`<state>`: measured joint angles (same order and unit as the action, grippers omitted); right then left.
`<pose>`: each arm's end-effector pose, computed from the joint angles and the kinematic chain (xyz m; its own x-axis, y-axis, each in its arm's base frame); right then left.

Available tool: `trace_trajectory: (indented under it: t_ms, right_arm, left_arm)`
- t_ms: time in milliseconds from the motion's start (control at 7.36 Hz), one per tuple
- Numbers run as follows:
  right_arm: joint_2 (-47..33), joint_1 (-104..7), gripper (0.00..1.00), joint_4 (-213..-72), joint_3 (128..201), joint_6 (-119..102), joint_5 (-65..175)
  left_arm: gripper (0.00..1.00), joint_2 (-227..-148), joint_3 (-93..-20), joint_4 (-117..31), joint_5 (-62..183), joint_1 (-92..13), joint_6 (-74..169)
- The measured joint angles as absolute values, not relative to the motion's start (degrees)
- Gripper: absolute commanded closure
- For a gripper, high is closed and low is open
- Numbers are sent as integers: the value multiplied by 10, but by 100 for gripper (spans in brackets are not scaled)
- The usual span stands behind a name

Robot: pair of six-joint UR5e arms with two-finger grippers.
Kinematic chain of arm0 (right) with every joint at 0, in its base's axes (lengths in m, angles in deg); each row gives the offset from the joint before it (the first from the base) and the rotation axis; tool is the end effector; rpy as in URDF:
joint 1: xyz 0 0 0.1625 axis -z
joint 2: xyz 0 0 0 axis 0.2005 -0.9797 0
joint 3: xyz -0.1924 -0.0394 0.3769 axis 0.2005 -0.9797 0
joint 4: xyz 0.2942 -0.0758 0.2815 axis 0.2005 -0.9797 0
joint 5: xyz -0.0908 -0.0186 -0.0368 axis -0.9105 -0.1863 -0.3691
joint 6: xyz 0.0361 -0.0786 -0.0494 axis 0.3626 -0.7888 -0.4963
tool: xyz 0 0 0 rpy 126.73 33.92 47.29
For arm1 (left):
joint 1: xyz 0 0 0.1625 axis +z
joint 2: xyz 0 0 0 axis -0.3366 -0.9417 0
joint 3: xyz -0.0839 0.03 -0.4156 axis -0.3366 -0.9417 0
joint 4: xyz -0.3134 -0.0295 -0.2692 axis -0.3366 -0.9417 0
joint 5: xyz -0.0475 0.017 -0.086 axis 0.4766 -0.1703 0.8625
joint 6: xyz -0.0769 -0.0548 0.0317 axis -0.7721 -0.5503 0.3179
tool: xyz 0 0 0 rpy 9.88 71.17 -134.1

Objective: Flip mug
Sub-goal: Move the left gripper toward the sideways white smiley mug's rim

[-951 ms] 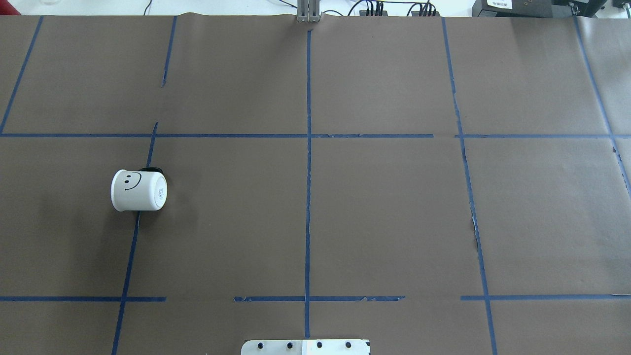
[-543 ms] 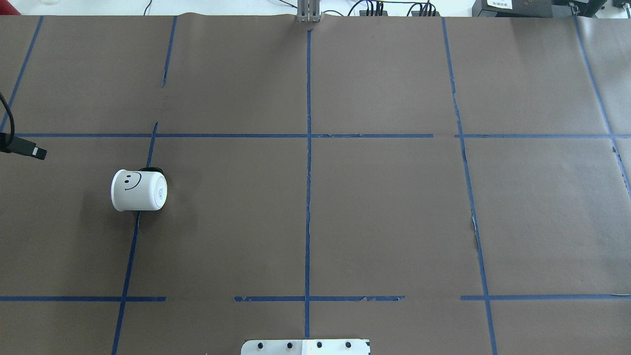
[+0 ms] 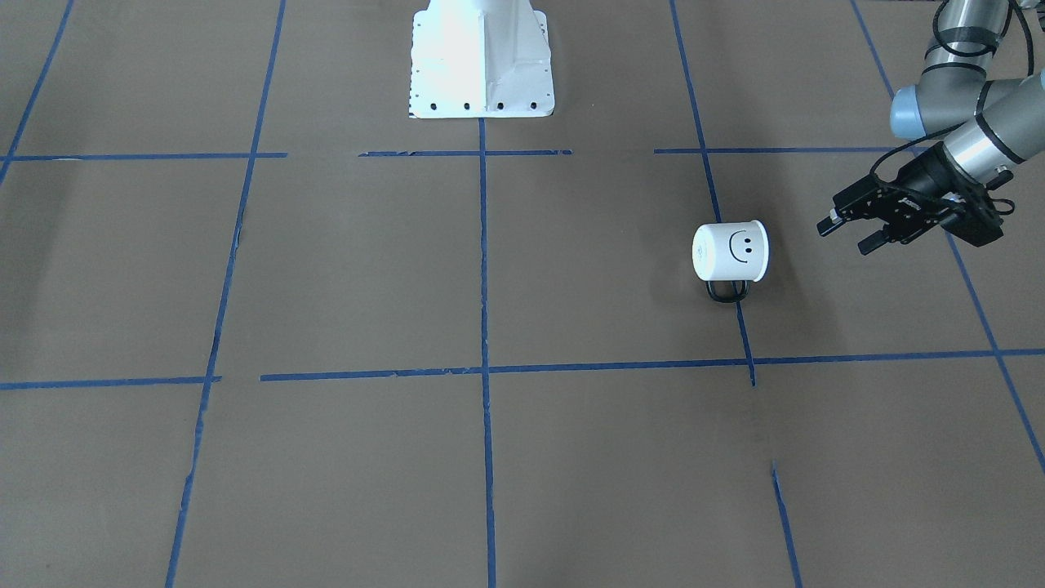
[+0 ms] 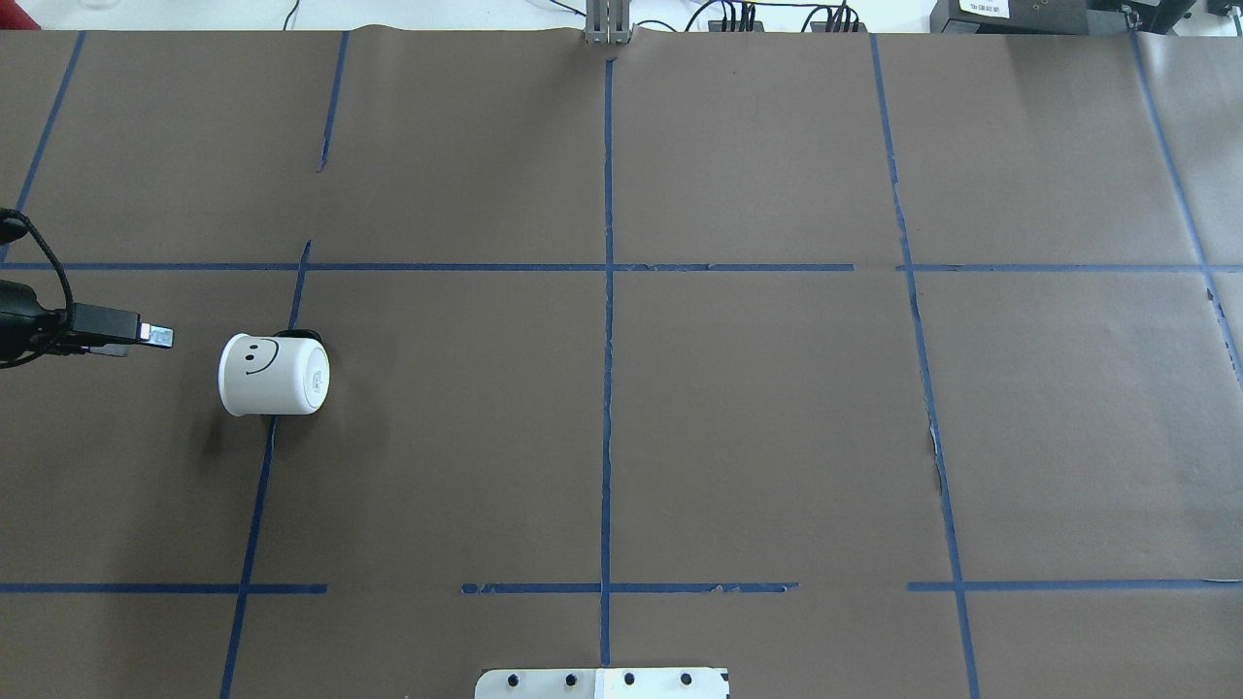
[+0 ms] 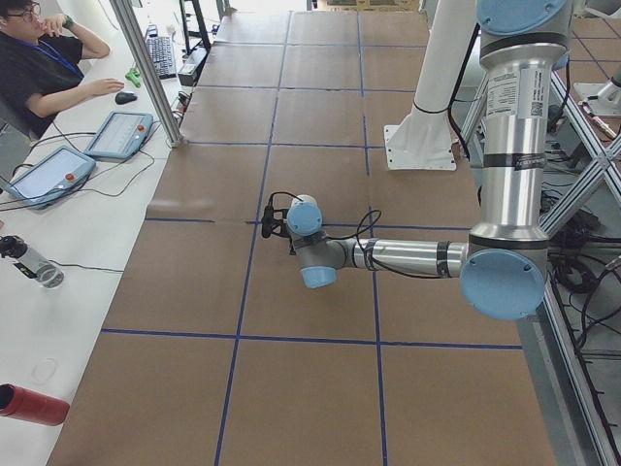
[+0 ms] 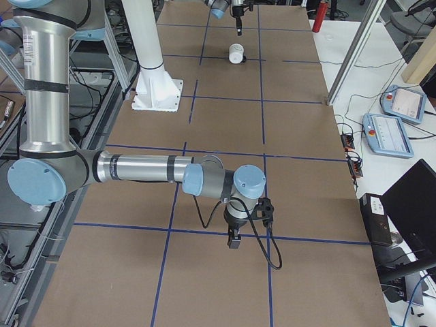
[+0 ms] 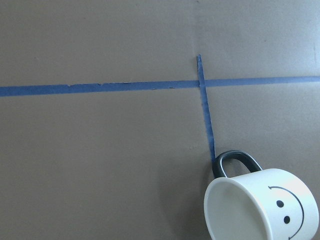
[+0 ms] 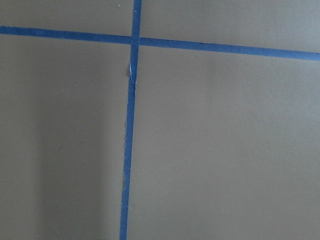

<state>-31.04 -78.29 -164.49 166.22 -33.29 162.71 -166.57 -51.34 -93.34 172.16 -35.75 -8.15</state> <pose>0.0675 -0.4549 0.6679 0.7527 -0.0621 0.6554 0.1144 0.9927 -0.0372 0.2194 -0.4328 0.5528 0.2460 0.0764 -0.9662 0.1569 0.9806 0.1175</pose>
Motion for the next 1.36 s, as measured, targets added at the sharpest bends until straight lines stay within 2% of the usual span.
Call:
trace_trajectory:
  t_ms: [407,951,1086,1358]
  right_arm:
    - [-310,-783,0,-1645,1662,-333,1627]
    - [-310,-783,0,-1645,1662,-333,1627]
    - [-310,-783,0,-1645,1662,-333,1627]
    - [-310,-783,0,-1645,1662,-333,1627]
  left_arm:
    - [0,-1678,-469,-1090,1637,-309,-203]
    - [0,-1706,-449,-1135,1616,-278,-234]
    - [8,-1711,-445,-1136,1615,-269,-234]
    - [65,-1720,-442,-1136,1615,-257,-234]
